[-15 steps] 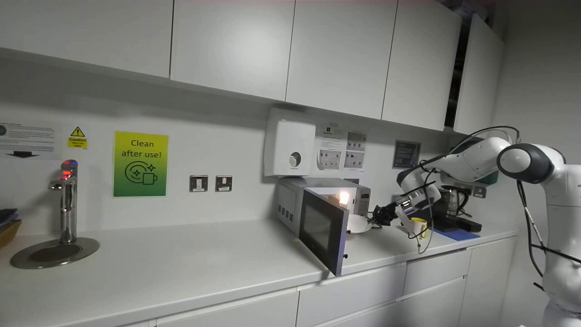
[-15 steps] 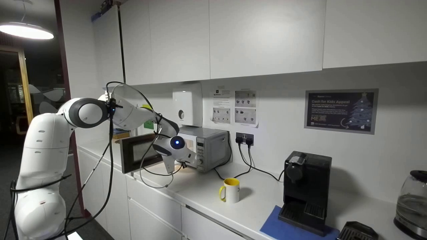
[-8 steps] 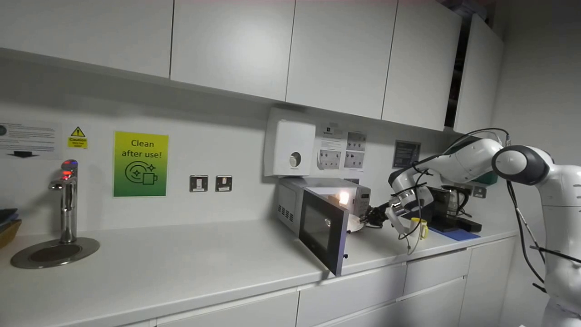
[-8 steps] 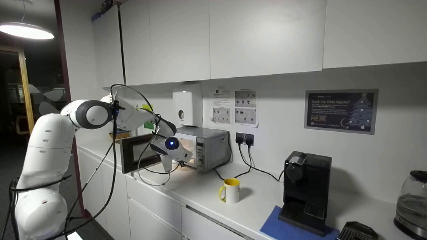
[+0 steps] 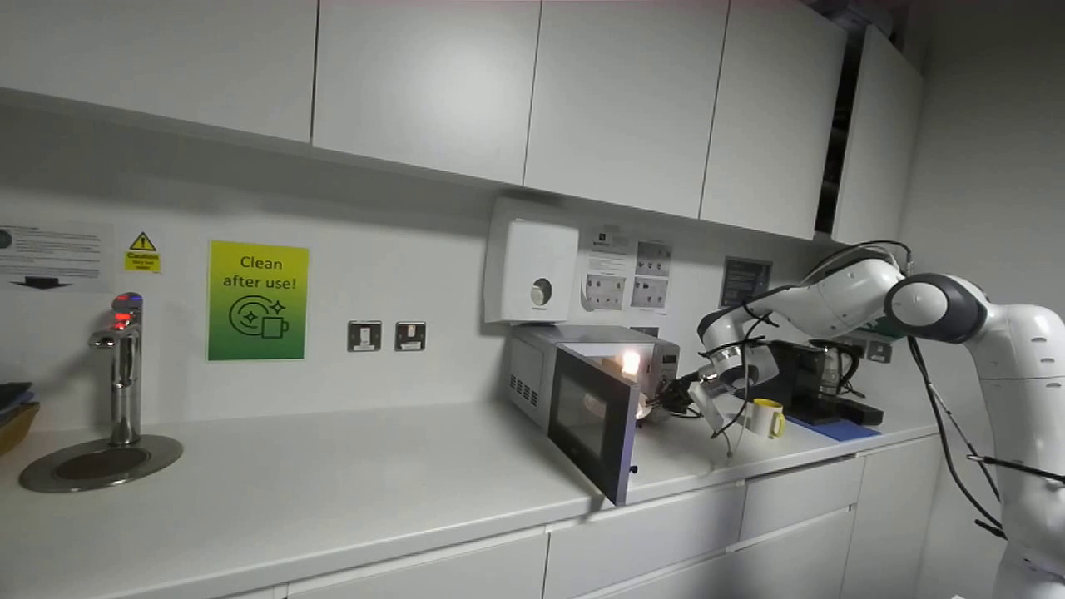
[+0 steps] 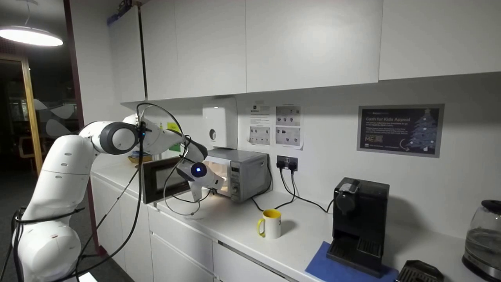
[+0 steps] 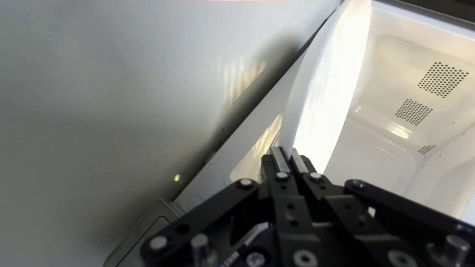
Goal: Put the white plate in the microwave.
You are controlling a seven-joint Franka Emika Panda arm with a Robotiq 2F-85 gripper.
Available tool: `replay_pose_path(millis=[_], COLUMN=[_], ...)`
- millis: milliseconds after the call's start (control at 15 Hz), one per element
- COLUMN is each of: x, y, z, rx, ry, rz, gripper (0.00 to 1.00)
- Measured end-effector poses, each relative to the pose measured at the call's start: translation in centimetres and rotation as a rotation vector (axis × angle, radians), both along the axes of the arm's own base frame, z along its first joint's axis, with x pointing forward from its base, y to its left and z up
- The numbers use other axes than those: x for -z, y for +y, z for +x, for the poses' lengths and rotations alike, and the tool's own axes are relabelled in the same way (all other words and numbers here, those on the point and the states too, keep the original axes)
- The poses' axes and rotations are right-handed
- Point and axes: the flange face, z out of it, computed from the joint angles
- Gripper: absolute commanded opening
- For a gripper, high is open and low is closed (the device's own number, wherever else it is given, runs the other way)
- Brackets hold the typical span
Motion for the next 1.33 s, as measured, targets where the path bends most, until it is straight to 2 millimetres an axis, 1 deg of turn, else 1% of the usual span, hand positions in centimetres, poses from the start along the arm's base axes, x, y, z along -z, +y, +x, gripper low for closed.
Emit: replay_pose_path(millis=[333,600,667,733,1000,1333], x=[-0.2,-0.6,-0.6,-0.6,0.5,0.5], y=[0.4,0.7,0.7,0.7,0.7,0.7], z=[1.4,2.2,2.3,2.3,2.1,2.1], rx=[0.065,0.074,0.075,0.074,0.074,0.074], ry=[-0.017,-0.031,-0.031,-0.028,-0.010,-0.009], rz=[0.023,0.030,0.031,0.030,0.028,0.028], gripper=[0.01,0.01,0.01,0.04,0.04,0.04])
